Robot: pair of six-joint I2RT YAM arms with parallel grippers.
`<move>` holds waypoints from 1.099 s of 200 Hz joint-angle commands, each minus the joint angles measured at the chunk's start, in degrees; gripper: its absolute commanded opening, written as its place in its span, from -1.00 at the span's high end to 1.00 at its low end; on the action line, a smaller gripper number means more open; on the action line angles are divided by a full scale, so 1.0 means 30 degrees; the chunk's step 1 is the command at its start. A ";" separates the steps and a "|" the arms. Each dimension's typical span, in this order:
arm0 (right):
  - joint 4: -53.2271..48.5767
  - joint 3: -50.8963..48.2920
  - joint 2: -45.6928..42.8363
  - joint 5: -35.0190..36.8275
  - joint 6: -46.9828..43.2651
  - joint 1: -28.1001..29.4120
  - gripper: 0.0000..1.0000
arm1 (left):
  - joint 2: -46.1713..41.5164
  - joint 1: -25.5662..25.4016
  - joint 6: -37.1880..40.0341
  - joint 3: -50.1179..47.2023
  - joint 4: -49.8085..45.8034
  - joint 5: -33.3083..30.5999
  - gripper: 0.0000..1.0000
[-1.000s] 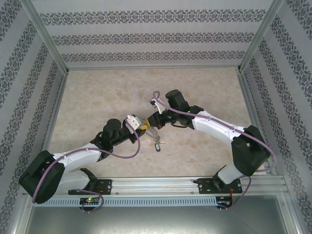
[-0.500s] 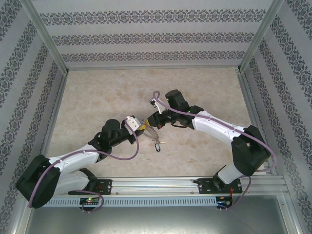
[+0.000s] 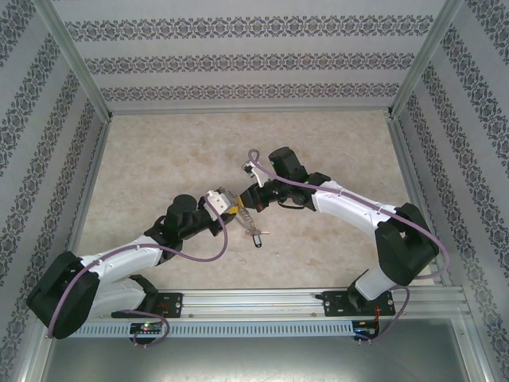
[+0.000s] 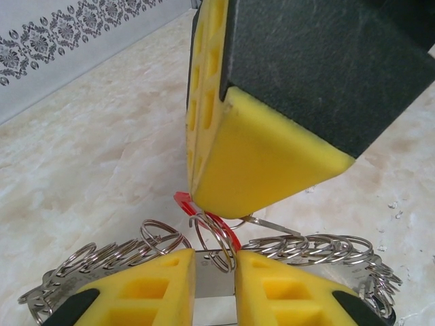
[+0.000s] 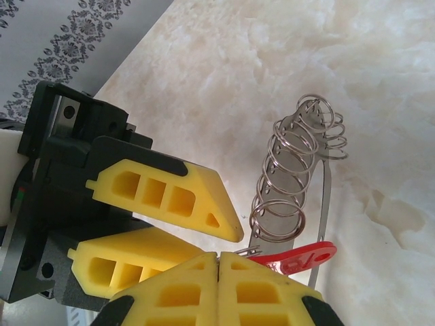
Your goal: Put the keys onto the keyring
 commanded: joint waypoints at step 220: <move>-0.0603 0.0403 0.0902 -0.0901 -0.0210 0.0069 1.00 | 0.0965 -0.0146 0.1208 0.0304 0.0010 -0.1102 0.74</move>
